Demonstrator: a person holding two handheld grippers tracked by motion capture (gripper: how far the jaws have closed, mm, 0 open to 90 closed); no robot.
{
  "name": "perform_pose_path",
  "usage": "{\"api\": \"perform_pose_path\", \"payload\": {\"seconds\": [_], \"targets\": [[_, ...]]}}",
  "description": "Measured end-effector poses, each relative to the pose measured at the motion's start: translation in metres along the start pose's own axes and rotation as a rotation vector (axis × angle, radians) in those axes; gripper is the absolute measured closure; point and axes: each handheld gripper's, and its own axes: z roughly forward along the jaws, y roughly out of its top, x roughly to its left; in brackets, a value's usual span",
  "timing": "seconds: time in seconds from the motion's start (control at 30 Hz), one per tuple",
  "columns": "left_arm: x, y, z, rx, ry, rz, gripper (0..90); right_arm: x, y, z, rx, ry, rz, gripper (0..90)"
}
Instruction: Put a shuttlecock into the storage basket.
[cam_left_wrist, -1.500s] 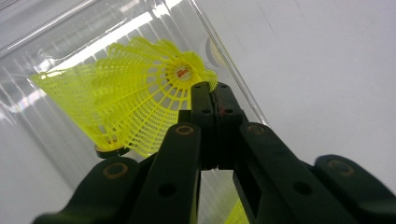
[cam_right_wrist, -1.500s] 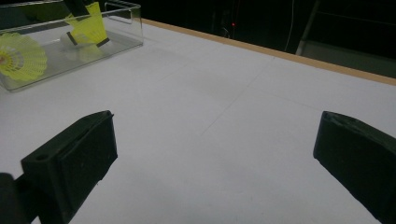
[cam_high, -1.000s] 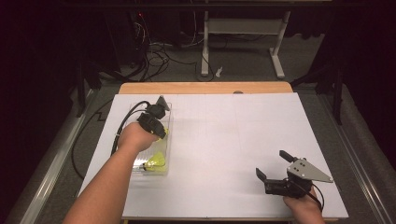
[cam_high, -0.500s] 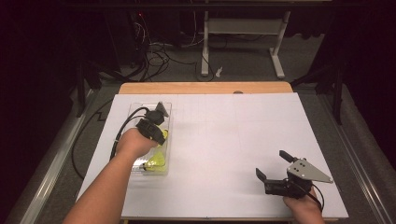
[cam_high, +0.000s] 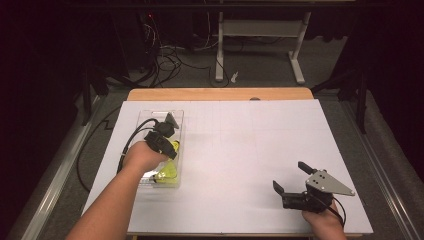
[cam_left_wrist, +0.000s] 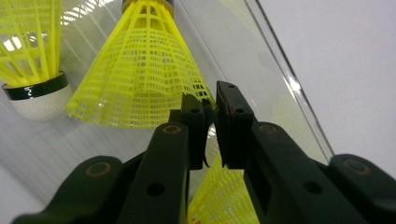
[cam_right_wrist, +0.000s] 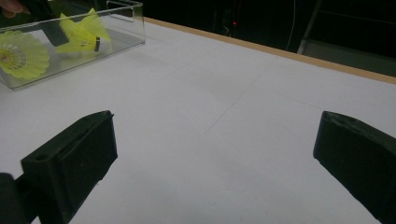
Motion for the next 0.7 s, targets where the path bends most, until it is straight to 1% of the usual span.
{"api": "perform_pose_path", "payload": {"seconds": [0.1,0.17,0.27,0.33,0.47,0.57,0.7], "targets": [[0.0008,-0.0002,-0.0005,0.003,-0.007,-0.003,77.3,0.0000,0.0000,0.0000,-0.001,-0.001,0.000,0.2],[0.0016,-0.0003,-0.0007,0.010,-0.012,-0.008,73.0,-0.0001,0.0000,-0.0004,-0.002,0.002,0.000,0.2],[0.0017,-0.0004,-0.0019,0.006,-0.017,-0.012,70.7,-0.0006,0.0000,-0.0008,-0.004,0.001,0.002,0.2],[0.0020,-0.0002,-0.0019,0.016,-0.019,-0.016,67.7,-0.0006,-0.0001,-0.0009,-0.004,0.000,0.003,0.2],[0.0022,-0.0001,-0.0026,0.021,-0.021,-0.021,63.6,-0.0006,0.0001,-0.0006,-0.003,0.002,0.000,0.2],[0.0021,-0.0006,-0.0039,0.019,-0.029,-0.013,64.7,-0.0005,0.0001,-0.0007,-0.002,0.003,-0.001,0.2],[0.0024,-0.0012,-0.0052,0.028,-0.029,-0.020,58.6,-0.0002,-0.0001,-0.0005,0.004,0.005,-0.001,0.2]]}}
